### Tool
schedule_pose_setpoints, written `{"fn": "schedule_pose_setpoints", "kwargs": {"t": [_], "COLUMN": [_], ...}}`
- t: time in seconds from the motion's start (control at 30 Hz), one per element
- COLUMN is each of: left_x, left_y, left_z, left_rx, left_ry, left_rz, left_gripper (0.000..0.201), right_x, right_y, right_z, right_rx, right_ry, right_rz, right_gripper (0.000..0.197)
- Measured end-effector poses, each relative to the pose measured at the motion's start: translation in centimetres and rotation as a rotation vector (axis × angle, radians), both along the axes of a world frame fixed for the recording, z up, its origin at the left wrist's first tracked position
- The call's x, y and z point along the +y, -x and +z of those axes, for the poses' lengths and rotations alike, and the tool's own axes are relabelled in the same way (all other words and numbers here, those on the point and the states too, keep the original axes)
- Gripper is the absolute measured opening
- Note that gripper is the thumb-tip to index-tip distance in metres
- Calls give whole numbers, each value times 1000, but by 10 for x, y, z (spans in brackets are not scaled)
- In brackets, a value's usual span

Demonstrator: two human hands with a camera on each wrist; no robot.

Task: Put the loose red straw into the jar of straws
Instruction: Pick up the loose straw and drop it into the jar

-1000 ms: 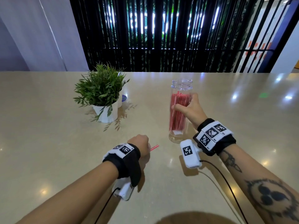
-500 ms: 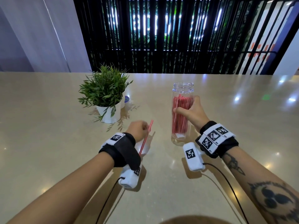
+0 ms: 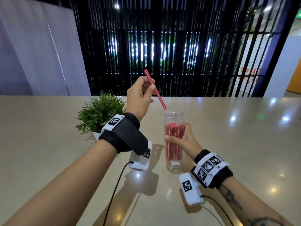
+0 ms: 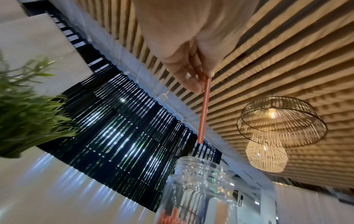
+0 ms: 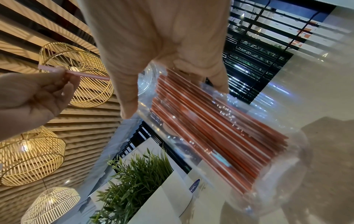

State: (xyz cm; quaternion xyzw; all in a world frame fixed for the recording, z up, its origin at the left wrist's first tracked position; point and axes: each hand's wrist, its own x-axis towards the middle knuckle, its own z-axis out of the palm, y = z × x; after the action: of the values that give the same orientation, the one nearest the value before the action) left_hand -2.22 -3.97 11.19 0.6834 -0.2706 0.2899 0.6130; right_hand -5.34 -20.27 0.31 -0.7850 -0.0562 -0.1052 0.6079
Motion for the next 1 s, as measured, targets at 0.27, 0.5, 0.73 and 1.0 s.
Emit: {"fn": "schedule_pose_setpoints", "kwargs": {"t": [0.27, 0.5, 0.73, 1.0], "left_x": [-22, -23, -23, -13], "left_y": [0, 4, 1, 0], "left_z": [-4, -22, -30, -36], "left_rx": [-24, -51, -39, 34], "left_ry": [-313, -606, -670, -624], "left_rz": [30, 102, 170, 181], "left_gripper": [14, 21, 26, 37], "right_x": [-2, -4, -1, 1], "right_y": [7, 8, 9, 10], "right_z": [5, 8, 11, 13], "right_rx": [24, 15, 6, 9], "right_ry": [10, -1, -8, -33], "right_rz": [70, 76, 68, 88], "right_gripper": [62, 58, 62, 69]}}
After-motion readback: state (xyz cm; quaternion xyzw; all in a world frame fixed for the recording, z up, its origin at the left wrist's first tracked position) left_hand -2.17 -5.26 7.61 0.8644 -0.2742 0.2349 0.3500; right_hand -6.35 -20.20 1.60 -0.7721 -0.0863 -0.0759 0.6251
